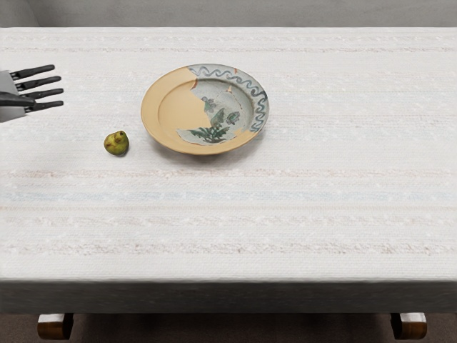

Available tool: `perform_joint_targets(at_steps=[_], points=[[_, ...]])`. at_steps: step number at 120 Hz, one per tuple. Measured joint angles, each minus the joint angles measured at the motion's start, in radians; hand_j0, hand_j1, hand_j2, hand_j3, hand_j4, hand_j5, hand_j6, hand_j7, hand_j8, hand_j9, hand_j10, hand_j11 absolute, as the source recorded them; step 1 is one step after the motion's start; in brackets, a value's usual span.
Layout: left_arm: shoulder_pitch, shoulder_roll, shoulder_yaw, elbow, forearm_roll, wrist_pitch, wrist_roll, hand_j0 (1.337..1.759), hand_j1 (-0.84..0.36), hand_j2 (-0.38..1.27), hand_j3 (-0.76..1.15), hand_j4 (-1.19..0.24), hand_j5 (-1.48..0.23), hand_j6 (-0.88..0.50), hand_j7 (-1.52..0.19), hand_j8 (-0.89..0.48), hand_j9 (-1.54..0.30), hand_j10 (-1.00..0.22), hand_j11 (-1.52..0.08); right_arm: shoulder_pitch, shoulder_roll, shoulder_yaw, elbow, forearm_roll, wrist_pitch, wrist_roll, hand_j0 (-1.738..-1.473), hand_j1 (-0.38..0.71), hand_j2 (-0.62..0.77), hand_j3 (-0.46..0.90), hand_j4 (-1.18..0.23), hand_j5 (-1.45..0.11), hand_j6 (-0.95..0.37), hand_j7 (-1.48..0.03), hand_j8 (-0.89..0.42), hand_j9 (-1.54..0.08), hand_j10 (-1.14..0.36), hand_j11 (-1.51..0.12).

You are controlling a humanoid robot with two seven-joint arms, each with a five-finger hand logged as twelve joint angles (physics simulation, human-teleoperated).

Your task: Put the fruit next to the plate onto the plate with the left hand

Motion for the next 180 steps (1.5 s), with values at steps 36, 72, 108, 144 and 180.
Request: perform_joint_targets(at_steps=[36, 72, 108, 144, 180], points=[[-0.130, -0.124, 0.011, 0.003, 0.284, 0.000, 0.097, 1.658, 0.34, 0.00, 0.00, -0.01, -0.01, -0.01, -0.01, -0.01, -0.01, -0.01, -0.01, 0.000, 0.000, 0.000, 0.000, 0.000, 0.000, 0.000, -1.658, -0.35, 0.00, 0.00, 0.00, 0.00, 0.00, 0.00, 0.00, 0.00, 0.00, 0.00], [-0.099, -0.194, 0.015, -0.392, 1.103, 0.330, 0.168, 1.658, 0.33, 0.00, 0.00, -0.02, -0.02, -0.02, -0.02, -0.02, -0.02, -0.02, -0.02, 0.000, 0.000, 0.000, 0.000, 0.000, 0.000, 0.000, -1.658, -0.35, 0.00, 0.00, 0.00, 0.00, 0.00, 0.00, 0.00, 0.00, 0.00, 0.00], [-0.062, -0.377, 0.268, -0.517, 1.654, 1.072, 0.172, 1.658, 0.32, 0.01, 0.00, -0.02, -0.03, -0.02, -0.03, -0.02, -0.03, -0.02, -0.03, 0.000, 0.000, 0.000, 0.000, 0.000, 0.000, 0.000, -1.658, -0.35, 0.00, 0.00, 0.00, 0.00, 0.00, 0.00, 0.00, 0.00, 0.00, 0.00], [-0.051, -0.437, 0.419, -0.407, 1.695, 1.152, 0.172, 1.658, 0.21, 0.03, 0.00, -0.12, -0.15, -0.12, -0.15, -0.12, -0.15, -0.12, -0.15, 0.000, 0.000, 0.000, 0.000, 0.000, 0.000, -0.001, -1.658, -0.35, 0.00, 0.00, 0.00, 0.00, 0.00, 0.00, 0.00, 0.00, 0.00, 0.00], [-0.043, -0.436, 0.452, -0.393, 1.692, 1.155, 0.172, 1.658, -0.02, 0.07, 0.00, -0.32, -0.41, -0.32, -0.41, -0.32, -0.41, -0.32, -0.41, 0.000, 0.000, 0.000, 0.000, 0.000, 0.000, 0.000, -1.658, -0.35, 0.00, 0.00, 0.00, 0.00, 0.00, 0.00, 0.00, 0.00, 0.00, 0.00]])
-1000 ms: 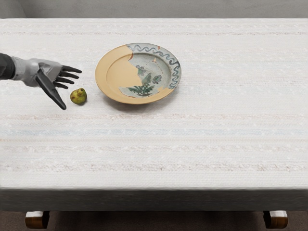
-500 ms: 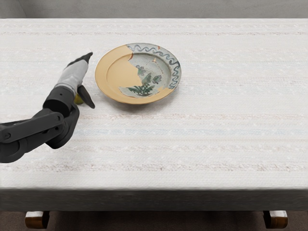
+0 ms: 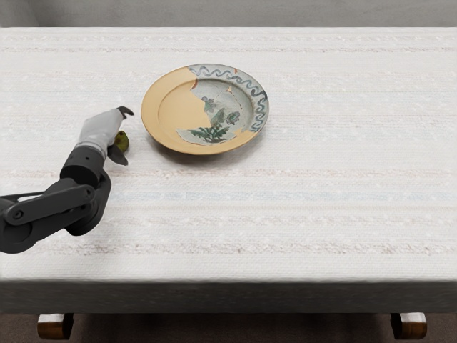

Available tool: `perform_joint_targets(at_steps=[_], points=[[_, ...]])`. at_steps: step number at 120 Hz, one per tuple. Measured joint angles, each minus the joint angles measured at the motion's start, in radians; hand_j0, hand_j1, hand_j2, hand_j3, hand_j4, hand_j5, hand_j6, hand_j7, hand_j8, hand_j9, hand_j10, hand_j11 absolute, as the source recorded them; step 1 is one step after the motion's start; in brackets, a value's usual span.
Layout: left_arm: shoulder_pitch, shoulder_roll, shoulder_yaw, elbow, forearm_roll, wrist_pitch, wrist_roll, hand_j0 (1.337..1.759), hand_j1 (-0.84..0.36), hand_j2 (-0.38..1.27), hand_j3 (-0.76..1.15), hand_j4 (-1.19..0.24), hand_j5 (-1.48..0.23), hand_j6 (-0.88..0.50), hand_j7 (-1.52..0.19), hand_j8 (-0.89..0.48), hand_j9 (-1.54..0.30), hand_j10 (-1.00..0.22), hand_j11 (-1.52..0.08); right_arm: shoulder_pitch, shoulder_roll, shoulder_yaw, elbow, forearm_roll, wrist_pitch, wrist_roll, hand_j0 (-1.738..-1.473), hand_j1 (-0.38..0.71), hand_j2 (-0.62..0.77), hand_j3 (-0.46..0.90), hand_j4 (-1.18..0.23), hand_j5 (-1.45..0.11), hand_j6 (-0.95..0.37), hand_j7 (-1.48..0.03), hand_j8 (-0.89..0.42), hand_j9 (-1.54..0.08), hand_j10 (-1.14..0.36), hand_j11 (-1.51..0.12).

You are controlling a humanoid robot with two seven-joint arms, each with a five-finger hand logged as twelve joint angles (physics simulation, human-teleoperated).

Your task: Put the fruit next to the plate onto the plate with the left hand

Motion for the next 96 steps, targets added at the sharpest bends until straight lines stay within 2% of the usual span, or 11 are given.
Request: perform_joint_targets(at_steps=[37, 70, 83, 96], points=[[-0.003, 0.000, 0.017, 0.024, -0.029, -0.003, 0.000, 1.658, -0.19, 0.10, 0.00, -0.46, -0.59, -0.46, -0.59, -0.45, -0.59, -0.46, -0.59, 0.000, 0.000, 0.000, 0.000, 0.000, 0.000, 0.000, -1.658, -0.35, 0.00, 0.00, 0.00, 0.00, 0.00, 0.00, 0.00, 0.00, 0.00, 0.00], [-0.002, 0.000, 0.034, 0.028, -0.023, -0.002, 0.000, 1.658, -0.25, 0.13, 0.00, -0.57, -0.60, -0.47, -0.65, -0.39, -0.67, -0.53, -0.67, 0.000, 0.000, 0.000, 0.000, 0.000, 0.000, 0.000, -1.658, -0.35, 0.00, 0.00, 0.00, 0.00, 0.00, 0.00, 0.00, 0.00, 0.00, 0.00], [-0.002, 0.000, 0.039, 0.029, -0.023, -0.001, 0.000, 1.657, -0.26, 0.14, 0.00, -0.60, -0.61, -0.47, -0.66, -0.41, -0.69, -0.55, -0.69, 0.000, 0.000, 0.000, 0.000, 0.000, 0.000, 0.000, -1.658, -0.35, 0.00, 0.00, 0.00, 0.00, 0.00, 0.00, 0.00, 0.00, 0.00, 0.00], [-0.002, 0.000, 0.049, 0.030, -0.017, 0.000, 0.001, 1.657, -0.28, 0.15, 0.00, -0.65, -0.59, -0.45, -0.65, -0.40, -0.71, -0.54, -0.72, 0.000, 0.000, 0.000, 0.000, 0.000, 0.000, 0.000, -1.658, -0.35, 0.00, 0.00, 0.00, 0.00, 0.00, 0.00, 0.00, 0.00, 0.00, 0.00]])
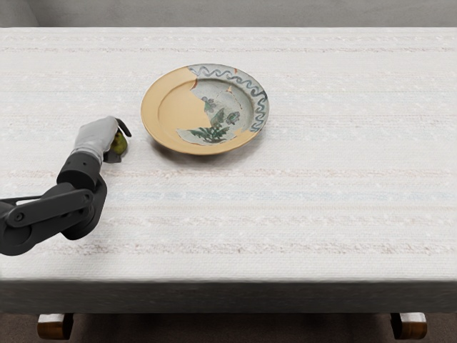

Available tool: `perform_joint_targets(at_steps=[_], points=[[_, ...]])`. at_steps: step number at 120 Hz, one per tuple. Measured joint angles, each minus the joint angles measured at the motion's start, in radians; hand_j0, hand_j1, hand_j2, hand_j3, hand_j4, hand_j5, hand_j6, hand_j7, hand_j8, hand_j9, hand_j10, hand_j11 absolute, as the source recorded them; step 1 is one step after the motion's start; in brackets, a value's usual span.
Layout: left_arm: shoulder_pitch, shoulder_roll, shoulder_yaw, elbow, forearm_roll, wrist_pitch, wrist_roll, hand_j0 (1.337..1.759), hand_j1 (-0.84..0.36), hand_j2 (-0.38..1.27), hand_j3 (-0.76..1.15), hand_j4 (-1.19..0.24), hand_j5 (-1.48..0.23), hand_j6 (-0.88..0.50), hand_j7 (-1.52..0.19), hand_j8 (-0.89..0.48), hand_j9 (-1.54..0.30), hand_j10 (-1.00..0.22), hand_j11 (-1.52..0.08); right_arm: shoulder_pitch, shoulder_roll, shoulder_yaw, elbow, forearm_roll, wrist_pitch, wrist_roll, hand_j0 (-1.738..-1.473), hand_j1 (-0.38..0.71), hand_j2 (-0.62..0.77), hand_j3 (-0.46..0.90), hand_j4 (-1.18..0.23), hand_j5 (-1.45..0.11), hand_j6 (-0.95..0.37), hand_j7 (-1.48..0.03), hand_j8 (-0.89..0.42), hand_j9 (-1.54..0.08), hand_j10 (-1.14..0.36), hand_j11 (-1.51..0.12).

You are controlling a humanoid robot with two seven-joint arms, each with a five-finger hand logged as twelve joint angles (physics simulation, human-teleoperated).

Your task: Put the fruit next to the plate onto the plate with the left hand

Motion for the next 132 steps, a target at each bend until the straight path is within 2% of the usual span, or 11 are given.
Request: perform_joint_targets(at_steps=[38, 56, 64, 77, 86, 98, 109, 123, 132], points=[[-0.002, 0.000, 0.006, 0.001, -0.010, 0.005, 0.001, 1.656, -0.30, 0.19, 0.00, -0.79, -0.54, -0.45, -0.65, -0.37, -0.77, -0.51, -0.78, 0.000, 0.000, 0.000, 0.000, 0.000, 0.000, 0.000, -1.658, -0.35, 0.00, 0.00, 0.00, 0.00, 0.00, 0.00, 0.00, 0.00, 0.00, 0.00], [-0.004, 0.000, 0.008, 0.001, -0.044, -0.006, 0.001, 1.655, -0.35, 0.21, -0.02, -0.80, -0.61, -0.42, -0.70, -0.36, -0.78, -0.51, -0.82, 0.000, 0.000, 0.000, 0.000, 0.000, 0.000, 0.000, -1.658, -0.35, 0.00, 0.00, 0.00, 0.00, 0.00, 0.00, 0.00, 0.00, 0.00, 0.00], [-0.005, 0.000, 0.008, 0.001, -0.056, -0.008, 0.001, 1.653, -0.37, 0.18, 0.07, -0.80, -0.63, -0.44, -0.69, -0.38, -0.80, -0.52, -0.84, 0.000, 0.000, 0.000, 0.000, 0.000, 0.000, 0.000, -1.658, -0.35, 0.00, 0.00, 0.00, 0.00, 0.00, 0.00, 0.00, 0.00, 0.00, 0.00], [-0.006, 0.000, 0.008, 0.001, -0.063, -0.011, 0.001, 1.653, -0.39, 0.20, 0.11, -0.82, -0.64, -0.43, -0.69, -0.36, -0.82, -0.50, -0.87, 0.000, 0.000, 0.000, 0.000, 0.000, 0.000, 0.000, -1.658, -0.35, 0.00, 0.00, 0.00, 0.00, 0.00, 0.00, 0.00, 0.00, 0.00, 0.00], [-0.011, 0.000, 0.008, 0.001, -0.077, -0.012, 0.002, 1.661, -0.37, 0.21, 0.04, -0.83, -0.66, -0.45, -0.71, -0.35, -0.84, -0.50, -0.89, 0.000, 0.000, 0.000, 0.000, 0.000, 0.000, 0.000, -1.658, -0.35, 0.00, 0.00, 0.00, 0.00, 0.00, 0.00, 0.00, 0.00, 0.00, 0.00], [-0.055, 0.002, 0.008, 0.000, -0.154, -0.017, 0.000, 1.657, -0.32, 0.31, 0.01, -0.78, -0.76, -0.51, -0.79, -0.40, -0.88, -0.58, -0.91, 0.000, 0.000, 0.000, 0.000, 0.000, 0.000, 0.000, -1.658, -0.35, 0.00, 0.00, 0.00, 0.00, 0.00, 0.00, 0.00, 0.00, 0.00, 0.00], [-0.095, 0.006, 0.004, 0.000, -0.247, -0.020, -0.001, 1.655, -0.29, 0.27, 0.01, -0.75, -0.82, -0.52, -0.84, -0.42, -0.90, -0.59, -0.92, 0.000, 0.000, 0.000, 0.000, 0.000, 0.000, 0.000, -1.658, -0.35, 0.00, 0.00, 0.00, 0.00, 0.00, 0.00, 0.00, 0.00, 0.00, 0.00], [-0.158, 0.038, -0.003, 0.000, -0.367, -0.022, -0.001, 1.655, -0.28, 0.40, 0.00, -0.72, -0.87, -0.55, -0.87, -0.45, -0.90, -0.62, -0.92, 0.000, 0.000, 0.000, 0.000, 0.000, 0.000, 0.000, -1.658, -0.35, 0.00, 0.00, 0.00, 0.00, 0.00, 0.00, 0.00, 0.00, 0.00, 0.00], [-0.199, 0.052, -0.004, 0.000, -0.431, -0.022, -0.001, 1.655, -0.28, 0.40, 0.00, -0.71, -0.89, -0.55, -0.89, -0.46, -0.91, -0.62, -0.92, 0.000, 0.000, 0.000, 0.000, 0.000, 0.000, 0.000, -1.658, -0.35, 0.00, 0.00, 0.00, 0.00, 0.00, 0.00, 0.00, 0.00, 0.00, 0.00]])
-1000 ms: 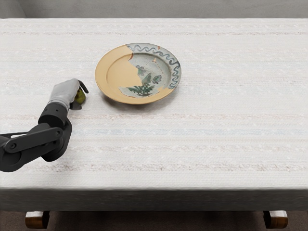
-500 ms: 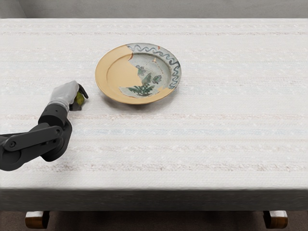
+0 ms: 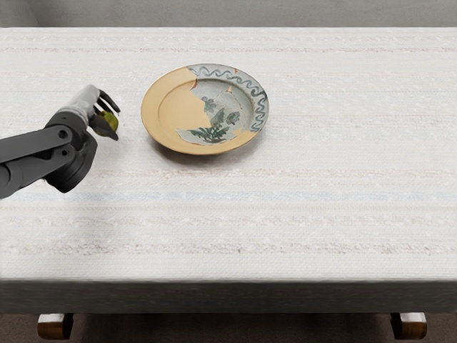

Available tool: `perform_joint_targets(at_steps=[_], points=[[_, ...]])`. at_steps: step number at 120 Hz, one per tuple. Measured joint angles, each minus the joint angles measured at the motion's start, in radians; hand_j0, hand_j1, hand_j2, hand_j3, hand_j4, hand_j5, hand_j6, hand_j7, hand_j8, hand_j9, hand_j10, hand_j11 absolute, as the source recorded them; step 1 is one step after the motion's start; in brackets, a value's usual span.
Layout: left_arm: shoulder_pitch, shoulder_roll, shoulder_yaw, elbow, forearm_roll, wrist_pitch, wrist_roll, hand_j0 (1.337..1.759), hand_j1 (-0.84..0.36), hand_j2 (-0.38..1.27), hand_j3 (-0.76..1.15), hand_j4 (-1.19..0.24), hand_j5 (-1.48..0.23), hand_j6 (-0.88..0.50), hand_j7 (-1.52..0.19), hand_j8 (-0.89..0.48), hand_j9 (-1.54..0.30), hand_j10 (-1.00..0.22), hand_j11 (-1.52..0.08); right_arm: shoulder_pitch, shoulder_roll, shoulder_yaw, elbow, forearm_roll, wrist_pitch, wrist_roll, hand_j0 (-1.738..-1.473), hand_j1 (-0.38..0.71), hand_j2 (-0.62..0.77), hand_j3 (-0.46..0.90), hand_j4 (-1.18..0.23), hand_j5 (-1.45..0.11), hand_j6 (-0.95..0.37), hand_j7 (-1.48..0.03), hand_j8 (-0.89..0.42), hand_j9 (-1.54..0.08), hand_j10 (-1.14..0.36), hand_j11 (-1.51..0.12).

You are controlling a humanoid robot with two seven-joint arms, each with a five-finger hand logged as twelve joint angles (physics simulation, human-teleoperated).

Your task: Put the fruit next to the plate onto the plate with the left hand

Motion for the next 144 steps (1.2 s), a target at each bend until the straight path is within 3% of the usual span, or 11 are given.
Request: perform_joint_targets(at_steps=[15, 45, 90, 103, 114, 144], points=[[-0.093, -0.002, -0.001, 0.000, -0.087, -0.016, 0.000, 1.654, -0.26, 0.37, 0.00, -0.69, -0.92, -0.55, -0.91, -0.46, -0.92, -0.63, -0.93, 0.000, 0.000, 0.000, 0.000, 0.000, 0.000, 0.000, -1.658, -0.35, 0.00, 0.00, 0.00, 0.00, 0.00, 0.00, 0.00, 0.00, 0.00, 0.00], [-0.167, -0.058, -0.001, 0.000, -0.129, -0.059, 0.000, 1.654, -0.24, 0.33, 0.00, -0.68, -0.95, -0.55, -0.92, -0.48, -0.92, -0.64, -0.93, 0.000, 0.000, 0.000, 0.000, 0.000, 0.000, 0.000, -1.658, -0.35, 0.00, 0.00, 0.00, 0.00, 0.00, 0.00, 0.00, 0.00, 0.00, 0.00], [-0.174, -0.255, 0.006, -0.001, -0.136, -0.076, -0.001, 1.655, -0.23, 0.35, 0.00, -0.67, -0.96, -0.56, -0.92, -0.48, -0.92, -0.65, -0.93, 0.000, 0.000, 0.000, 0.000, 0.000, 0.000, 0.000, -1.658, -0.35, 0.00, 0.00, 0.00, 0.00, 0.00, 0.00, 0.00, 0.00, 0.00, 0.00], [-0.162, -0.256, -0.009, 0.000, -0.133, -0.074, 0.000, 1.656, -0.02, 0.20, 0.00, -0.41, -0.59, -0.37, -0.57, -0.30, -0.57, -0.41, -0.57, 0.000, 0.000, 0.000, 0.000, 0.000, 0.000, 0.000, -1.658, -0.35, 0.00, 0.00, 0.00, 0.00, 0.00, 0.00, 0.00, 0.00, 0.00, 0.00], [-0.168, -0.241, -0.058, -0.001, -0.173, -0.107, 0.000, 1.657, 0.11, 0.13, 0.00, -0.27, -0.38, -0.24, -0.36, -0.20, -0.36, -0.26, -0.37, 0.000, 0.000, 0.000, 0.000, 0.000, 0.000, 0.000, -1.658, -0.35, 0.00, 0.00, 0.00, 0.00, 0.00, 0.00, 0.00, 0.00, 0.00, 0.00], [-0.142, -0.049, -0.292, -0.002, -0.443, -0.535, 0.000, 1.658, 0.27, 0.04, 0.00, -0.09, -0.12, -0.08, -0.11, -0.07, -0.11, -0.08, -0.12, 0.000, 0.000, 0.000, 0.000, 0.000, 0.000, 0.000, -1.658, -0.35, 0.00, 0.00, 0.00, 0.00, 0.00, 0.00, 0.00, 0.00, 0.00, 0.00]])
